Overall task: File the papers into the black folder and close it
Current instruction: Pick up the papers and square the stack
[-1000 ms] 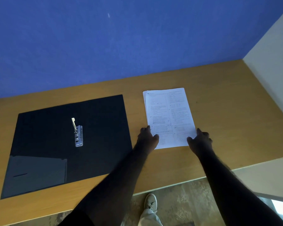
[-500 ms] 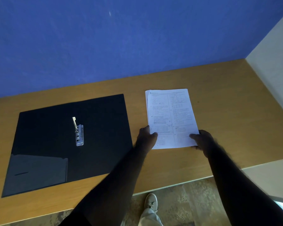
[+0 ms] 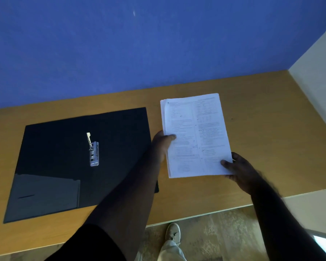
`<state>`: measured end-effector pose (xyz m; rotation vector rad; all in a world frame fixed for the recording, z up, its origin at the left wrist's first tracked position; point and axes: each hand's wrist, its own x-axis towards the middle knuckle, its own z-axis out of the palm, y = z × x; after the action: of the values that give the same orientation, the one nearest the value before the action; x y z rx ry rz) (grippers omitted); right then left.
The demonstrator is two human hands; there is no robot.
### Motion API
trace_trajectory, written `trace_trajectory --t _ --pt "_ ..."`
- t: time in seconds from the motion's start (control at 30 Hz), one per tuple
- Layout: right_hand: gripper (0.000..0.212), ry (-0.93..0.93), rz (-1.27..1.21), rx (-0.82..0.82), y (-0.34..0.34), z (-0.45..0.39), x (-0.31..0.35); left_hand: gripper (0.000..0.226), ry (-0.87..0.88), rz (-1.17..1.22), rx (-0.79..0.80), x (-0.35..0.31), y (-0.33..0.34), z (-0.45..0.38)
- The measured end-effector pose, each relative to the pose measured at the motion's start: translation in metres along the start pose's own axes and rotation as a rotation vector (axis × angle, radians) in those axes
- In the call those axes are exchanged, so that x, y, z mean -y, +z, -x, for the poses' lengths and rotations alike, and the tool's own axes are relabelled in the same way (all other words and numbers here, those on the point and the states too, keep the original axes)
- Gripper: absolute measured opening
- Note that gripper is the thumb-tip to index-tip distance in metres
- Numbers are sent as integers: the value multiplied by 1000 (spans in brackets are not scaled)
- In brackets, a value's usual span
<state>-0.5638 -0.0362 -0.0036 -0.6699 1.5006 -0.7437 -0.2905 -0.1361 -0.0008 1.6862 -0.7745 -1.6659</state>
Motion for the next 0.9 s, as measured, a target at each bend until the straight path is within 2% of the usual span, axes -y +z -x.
trace_trajectory --t 0.03,0.13,0.23,0.4,0.5,0.63,0.7,0.77,0.9 --pt "89 2 3 33 0 1 0 28 7 23 -1 -5 -4 -2" --pt "52 2 59 162 5 5 9 28 56 43 42 -15 -15 -2" --pt "53 -24 111 234 10 5 26 29 120 47 133 -21 -23 5" --pt "32 -225 115 171 17 10 63 36 241 96 255 -33 -26 17" --pt "33 -370 68 108 23 15 81 37 320 86 284 -45 -24 25" --pt "36 -498 59 6 33 23 94 39 421 44 246 -57 -28 31" --pt "34 -573 39 -19 37 25 95 32 463 -4 233 -55 -30 34" --pt "43 -652 45 -7 40 24 94 26 493 -77 208 -51 -29 39" --pt "48 -675 48 -14 45 18 88 32 500 -213 148 -40 -27 41"
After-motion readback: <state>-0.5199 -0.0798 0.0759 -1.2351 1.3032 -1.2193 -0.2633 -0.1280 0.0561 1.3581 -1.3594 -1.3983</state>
